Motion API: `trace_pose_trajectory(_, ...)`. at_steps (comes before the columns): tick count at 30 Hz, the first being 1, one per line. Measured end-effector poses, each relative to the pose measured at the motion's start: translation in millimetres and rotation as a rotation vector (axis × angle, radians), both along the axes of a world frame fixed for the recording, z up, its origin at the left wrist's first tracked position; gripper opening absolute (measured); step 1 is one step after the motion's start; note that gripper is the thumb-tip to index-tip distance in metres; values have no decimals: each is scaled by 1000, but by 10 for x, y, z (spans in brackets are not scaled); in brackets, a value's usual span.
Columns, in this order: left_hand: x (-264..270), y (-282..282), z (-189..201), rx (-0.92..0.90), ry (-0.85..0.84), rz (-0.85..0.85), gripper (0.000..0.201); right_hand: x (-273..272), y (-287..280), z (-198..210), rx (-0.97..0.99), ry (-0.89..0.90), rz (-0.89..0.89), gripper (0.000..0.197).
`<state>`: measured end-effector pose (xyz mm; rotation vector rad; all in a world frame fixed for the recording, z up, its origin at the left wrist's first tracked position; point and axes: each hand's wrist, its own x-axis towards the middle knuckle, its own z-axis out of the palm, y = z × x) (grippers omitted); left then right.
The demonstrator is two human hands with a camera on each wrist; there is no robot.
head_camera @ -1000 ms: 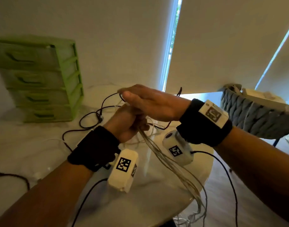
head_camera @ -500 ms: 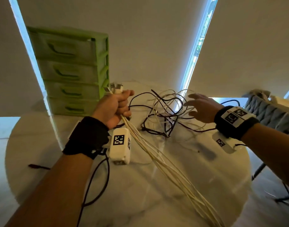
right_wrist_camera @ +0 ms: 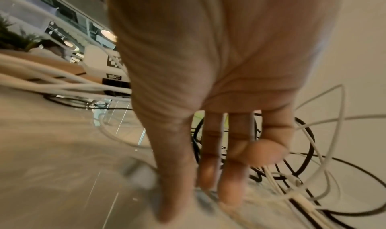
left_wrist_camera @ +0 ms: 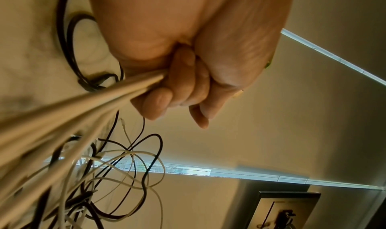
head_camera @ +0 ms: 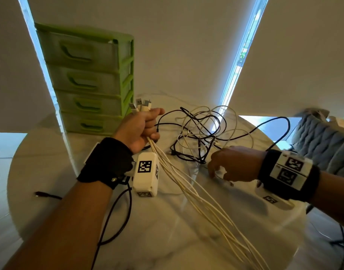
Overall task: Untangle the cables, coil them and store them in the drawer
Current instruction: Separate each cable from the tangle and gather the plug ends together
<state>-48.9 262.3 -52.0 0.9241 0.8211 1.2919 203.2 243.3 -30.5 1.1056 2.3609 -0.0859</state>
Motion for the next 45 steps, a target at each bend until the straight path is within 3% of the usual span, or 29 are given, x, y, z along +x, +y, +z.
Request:
trace_pose_trajectory(2, 2, -9, 0, -4, -7, 6, 18, -34, 28, -29, 13, -7, 13, 26)
trace_pose_trajectory(4, 5, -9, 0, -3, -12, 12, 18, -57, 58, -29, 31, 110, 19, 22)
trace_pose_trajectory(7, 21, -9, 3, 0, -13, 14, 18, -145, 89, 70, 32, 575, -52, 7)
trace_pose_trajectory(9, 43, -9, 0, 10, -15, 15, 16, -259, 90, 168, -83, 917, -166, 8)
trace_pose_trajectory(11, 77, -20, 0, 21, -15, 19, 11, -405, 99, 259, -44, 1122, -216, 12)
trace_pose_trajectory(12, 97, -32, 1, 27, -16, 14, 9, -489, 107, 292, 31, 1140, -213, 14)
trace_pose_trajectory(14, 137, -63, 10, 51, -41, -13, 6, -662, 134, 335, 185, 1094, -179, 16)
trace_pose_trajectory(17, 165, -113, 41, 116, -119, -42, 5, -883, 148, 375, 463, 941, -121, 4)
trace_pose_trajectory(18, 171, -123, 52, 139, -129, -38, 2, -939, 152, 386, 462, 902, -113, 3)
trace_pose_trajectory(21, 167, -137, 71, 165, -119, 16, 10, -1073, 137, 445, 215, 932, -141, 18)
trace_pose_trajectory(23, 161, -109, 69, 134, -101, 63, 2, -1118, 154, 473, 210, 949, -165, 18)
trace_pose_trajectory(27, 181, -93, 61, 59, -75, 153, 12, -1138, 179, 450, 175, 985, -167, 13)
trace_pose_trajectory(29, 182, -99, 95, 59, -124, 202, 18, -1100, 173, 441, 102, 990, -179, 13)
trace_pose_trajectory(33, 59, -26, 133, 82, -312, 336, 25, -876, 169, 425, 49, 833, -168, 21)
trace_pose_trajectory(39, -12, -48, 131, 53, -509, 253, 29, -448, 260, 459, 258, 727, -156, 12)
trace_pose_trajectory(43, -119, -64, 172, 96, -729, 308, 28, -125, 432, 477, 445, 650, -153, 15)
trace_pose_trajectory(45, -192, -64, 193, 122, -739, 327, 29, 50, 570, 494, 551, 654, -208, 17)
